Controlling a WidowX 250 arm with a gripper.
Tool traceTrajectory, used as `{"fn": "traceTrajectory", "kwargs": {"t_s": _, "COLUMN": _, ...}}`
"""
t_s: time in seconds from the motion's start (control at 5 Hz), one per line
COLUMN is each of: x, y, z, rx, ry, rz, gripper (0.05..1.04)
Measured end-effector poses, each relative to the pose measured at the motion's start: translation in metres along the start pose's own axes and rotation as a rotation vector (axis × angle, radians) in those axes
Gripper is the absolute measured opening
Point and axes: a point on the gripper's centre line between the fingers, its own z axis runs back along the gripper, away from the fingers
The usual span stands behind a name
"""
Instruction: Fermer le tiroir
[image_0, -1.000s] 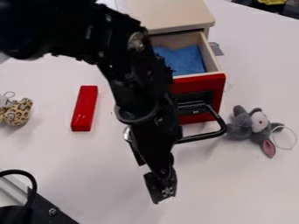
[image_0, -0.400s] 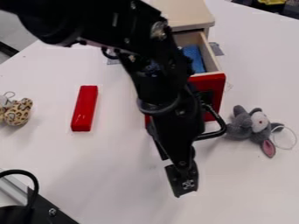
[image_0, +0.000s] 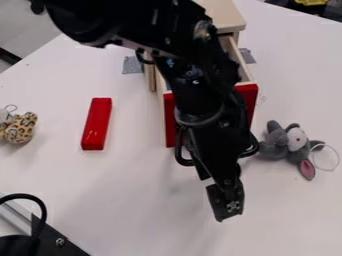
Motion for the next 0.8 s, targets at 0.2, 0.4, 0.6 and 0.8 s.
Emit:
{"fn": "traceTrajectory", "kwargs": {"t_s": 0.2, "x": 0.003, "y": 0.004, "z": -0.004, "rx": 0.018, "ry": -0.016, "rz": -0.001, "gripper": 0.999}}
{"fn": "traceTrajectory", "kwargs": {"t_s": 0.4, "x": 0.001, "y": 0.008, "z": -0.012, "rx": 0.032, "ry": -0.02, "rz": 0.005, "gripper": 0.999}}
{"fn": "traceTrajectory", "kwargs": {"t_s": 0.6, "x": 0.002, "y": 0.013, "z": -0.015, "rx": 0.045, "ry": -0.044, "rz": 0.028, "gripper": 0.999}}
{"fn": "traceTrajectory", "kwargs": {"t_s": 0.8, "x": 0.001, "y": 0.023, "z": -0.019, "rx": 0.054, "ry": -0.062, "rz": 0.066, "gripper": 0.999}}
